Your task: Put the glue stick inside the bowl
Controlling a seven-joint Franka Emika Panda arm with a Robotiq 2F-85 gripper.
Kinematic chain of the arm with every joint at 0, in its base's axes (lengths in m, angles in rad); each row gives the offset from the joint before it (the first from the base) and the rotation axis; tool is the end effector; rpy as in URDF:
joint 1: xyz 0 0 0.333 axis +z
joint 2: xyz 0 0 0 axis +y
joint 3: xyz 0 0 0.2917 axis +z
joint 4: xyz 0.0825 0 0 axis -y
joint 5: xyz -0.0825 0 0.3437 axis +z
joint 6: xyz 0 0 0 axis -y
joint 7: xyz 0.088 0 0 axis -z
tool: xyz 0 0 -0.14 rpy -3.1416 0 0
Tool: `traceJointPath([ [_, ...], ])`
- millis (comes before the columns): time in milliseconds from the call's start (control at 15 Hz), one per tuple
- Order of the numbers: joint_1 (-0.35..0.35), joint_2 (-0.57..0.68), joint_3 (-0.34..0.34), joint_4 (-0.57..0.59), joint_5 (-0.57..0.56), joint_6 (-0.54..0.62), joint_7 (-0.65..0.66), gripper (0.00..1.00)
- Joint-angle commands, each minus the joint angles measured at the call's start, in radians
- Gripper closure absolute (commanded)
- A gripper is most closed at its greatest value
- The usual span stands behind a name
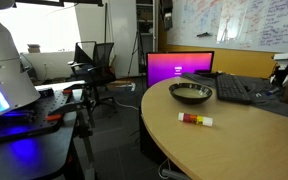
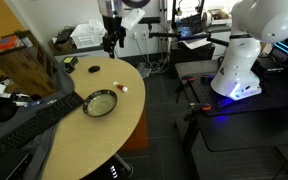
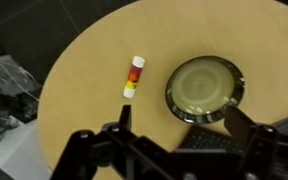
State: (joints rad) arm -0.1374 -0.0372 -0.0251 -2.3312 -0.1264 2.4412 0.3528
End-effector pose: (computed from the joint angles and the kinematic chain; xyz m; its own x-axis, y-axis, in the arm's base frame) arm 0.4846 -0.0824 0.3365 0.8999 -0.4034 0.1658 -0.4146 -0.9092 0.0387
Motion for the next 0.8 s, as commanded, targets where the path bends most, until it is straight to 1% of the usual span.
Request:
traceJointPath([
  [0,0.014,0.236,-0.046,0.096,-0.094,0.067,0.215,0.00],
  [67,0.028,0.299,-0.072,0.117,-0.091,0.099,0.259,0.00],
  [133,0.040,0.368,-0.094,0.151,-0.061,0.116,0.272,0.00],
  [267,0.053,0.472,-0.119,0.219,0.006,0.139,0.258,0.00],
  [333,0.063,0.505,-0.130,0.252,0.030,0.133,0.252,0.00],
  [400,0.072,0.465,-0.144,0.190,0.023,0.149,0.212,0.00],
  [533,0.081,0.518,-0.150,0.247,0.048,0.149,0.211,0.00],
  [733,0.086,0.519,-0.152,0.255,0.050,0.149,0.213,0.00],
])
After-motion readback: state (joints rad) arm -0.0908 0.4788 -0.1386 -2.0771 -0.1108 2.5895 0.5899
